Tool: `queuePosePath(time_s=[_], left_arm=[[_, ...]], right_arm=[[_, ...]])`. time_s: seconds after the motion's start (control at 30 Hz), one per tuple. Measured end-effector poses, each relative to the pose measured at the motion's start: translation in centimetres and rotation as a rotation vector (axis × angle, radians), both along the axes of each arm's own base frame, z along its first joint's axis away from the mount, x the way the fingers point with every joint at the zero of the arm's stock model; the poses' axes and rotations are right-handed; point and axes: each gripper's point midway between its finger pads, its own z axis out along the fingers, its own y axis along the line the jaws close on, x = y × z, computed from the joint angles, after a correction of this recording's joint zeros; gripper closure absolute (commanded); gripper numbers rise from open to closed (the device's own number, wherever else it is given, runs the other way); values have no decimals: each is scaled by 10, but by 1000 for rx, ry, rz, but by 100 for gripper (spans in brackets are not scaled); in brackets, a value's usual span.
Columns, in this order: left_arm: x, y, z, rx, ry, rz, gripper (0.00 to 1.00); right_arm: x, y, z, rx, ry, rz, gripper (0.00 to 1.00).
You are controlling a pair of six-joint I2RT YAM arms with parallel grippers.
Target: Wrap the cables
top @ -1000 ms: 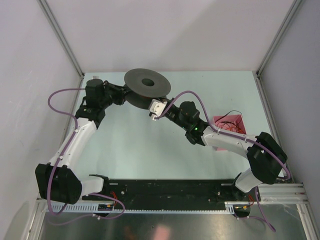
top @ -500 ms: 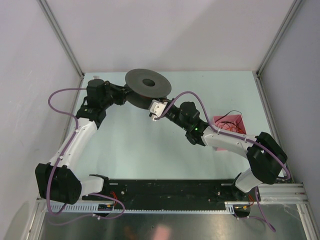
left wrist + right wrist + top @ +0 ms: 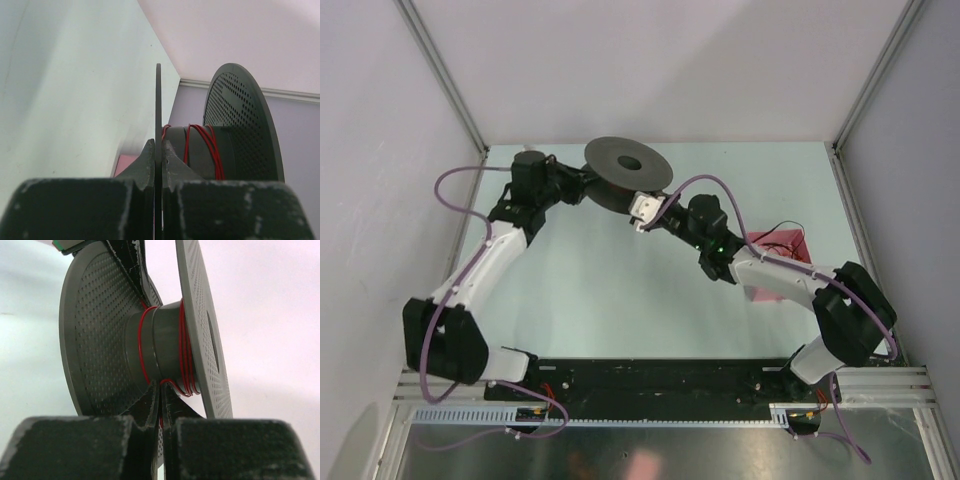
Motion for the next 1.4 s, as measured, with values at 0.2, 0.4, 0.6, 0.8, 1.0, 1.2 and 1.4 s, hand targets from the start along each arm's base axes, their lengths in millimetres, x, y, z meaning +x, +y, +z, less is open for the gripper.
queuePosePath(time_s=[0.2, 0.4, 0.6, 0.8, 1.0, 1.2, 1.4], left_arm=[[43, -32, -9, 29, -14, -114, 100], [100, -63, -56, 47, -26, -211, 100], [156, -83, -128, 58, -6, -257, 100], [195, -93, -176, 60, -25, -257, 100], [223, -99, -183, 40, -93, -248, 99], [241, -99, -197, 22, -117, -229, 84], [243, -95, -223, 3, -79, -215, 69]], right_arm=[[38, -29, -18, -38, 2, -13, 100], [91, -55, -76, -132, 3, -54, 100], [147, -70, -153, -217, 10, -125, 100], [202, -82, -208, -262, -15, -230, 100], [256, -94, -216, -270, -91, -337, 100], [298, -98, -221, -280, -167, -407, 100], [314, -95, -228, -310, -221, -432, 100]])
